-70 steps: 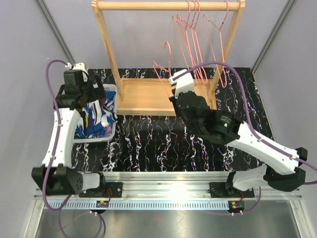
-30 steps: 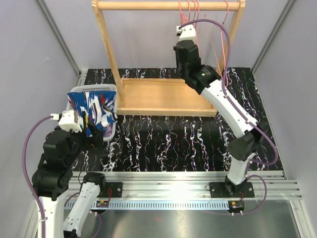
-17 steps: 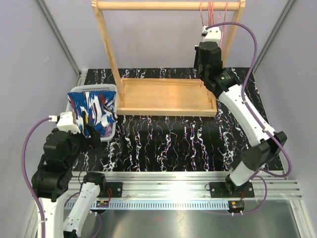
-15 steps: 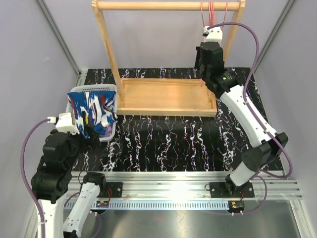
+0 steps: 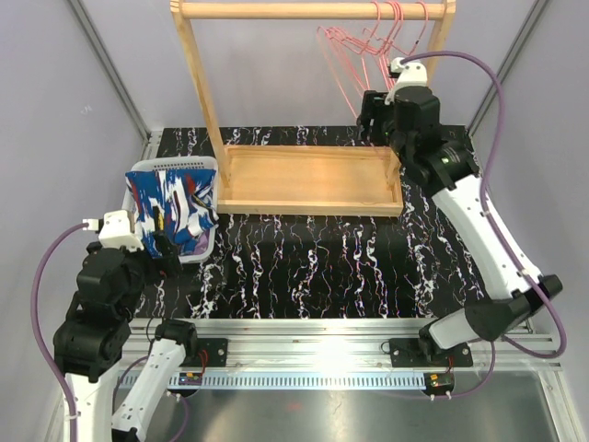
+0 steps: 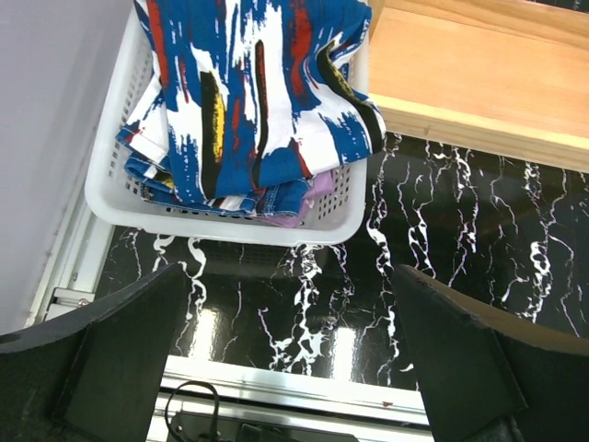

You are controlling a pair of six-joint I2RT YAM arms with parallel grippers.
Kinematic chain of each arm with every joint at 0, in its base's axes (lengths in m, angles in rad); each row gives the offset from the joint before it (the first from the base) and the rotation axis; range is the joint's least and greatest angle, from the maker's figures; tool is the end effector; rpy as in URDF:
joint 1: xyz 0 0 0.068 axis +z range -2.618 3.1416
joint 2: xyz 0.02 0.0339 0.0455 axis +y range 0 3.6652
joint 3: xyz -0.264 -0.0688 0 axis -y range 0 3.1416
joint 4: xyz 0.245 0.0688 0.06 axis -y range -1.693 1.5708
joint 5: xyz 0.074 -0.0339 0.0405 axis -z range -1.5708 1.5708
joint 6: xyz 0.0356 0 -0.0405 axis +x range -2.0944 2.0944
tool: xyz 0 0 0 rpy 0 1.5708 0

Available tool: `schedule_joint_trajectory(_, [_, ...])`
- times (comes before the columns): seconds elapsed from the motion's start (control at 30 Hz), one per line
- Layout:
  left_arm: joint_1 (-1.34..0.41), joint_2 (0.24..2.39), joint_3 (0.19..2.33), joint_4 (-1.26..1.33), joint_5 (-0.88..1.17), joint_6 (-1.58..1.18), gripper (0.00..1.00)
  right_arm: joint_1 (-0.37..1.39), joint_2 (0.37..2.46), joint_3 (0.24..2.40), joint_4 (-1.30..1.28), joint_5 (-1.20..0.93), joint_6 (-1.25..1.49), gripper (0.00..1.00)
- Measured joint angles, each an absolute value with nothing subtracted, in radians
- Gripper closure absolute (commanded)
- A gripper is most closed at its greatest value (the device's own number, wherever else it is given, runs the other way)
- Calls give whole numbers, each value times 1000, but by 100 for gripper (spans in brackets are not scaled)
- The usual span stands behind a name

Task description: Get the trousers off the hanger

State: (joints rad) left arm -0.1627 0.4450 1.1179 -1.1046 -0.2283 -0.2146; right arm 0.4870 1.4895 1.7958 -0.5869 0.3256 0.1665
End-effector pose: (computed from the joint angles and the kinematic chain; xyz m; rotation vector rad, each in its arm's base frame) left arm 0.0355 0.0023 0.3813 -0.1972 1.9808 -0.0148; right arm 0.2860 0.1386 0.4779 -0.0685 1.8379 0.1569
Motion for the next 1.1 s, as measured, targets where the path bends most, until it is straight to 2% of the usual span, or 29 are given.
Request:
schedule_joint_trajectory(0.07, [-175, 445, 1118, -1103, -256, -215, 1, 487, 1444, 1796, -609, 298, 160, 9])
schedule_joint_trajectory(0.2, [-191, 445, 1118, -1102, -301, -215, 1, 485, 1348, 1799, -660, 243, 146, 1])
schedule_joint_trajectory(0.47, [-197, 432, 1133, -1088, -387, -211, 1, 485, 1177, 1762, -770, 211, 128, 1])
schedule_joint_trajectory(0.83, [-233, 321, 1118, -1047, -474, -167, 1, 484, 875, 1655, -1060, 350, 183, 0])
schedule_joint_trajectory(1.1, [-270, 245, 1086, -1044, -506, -149, 1, 484, 730, 1536, -1157, 444, 198, 1])
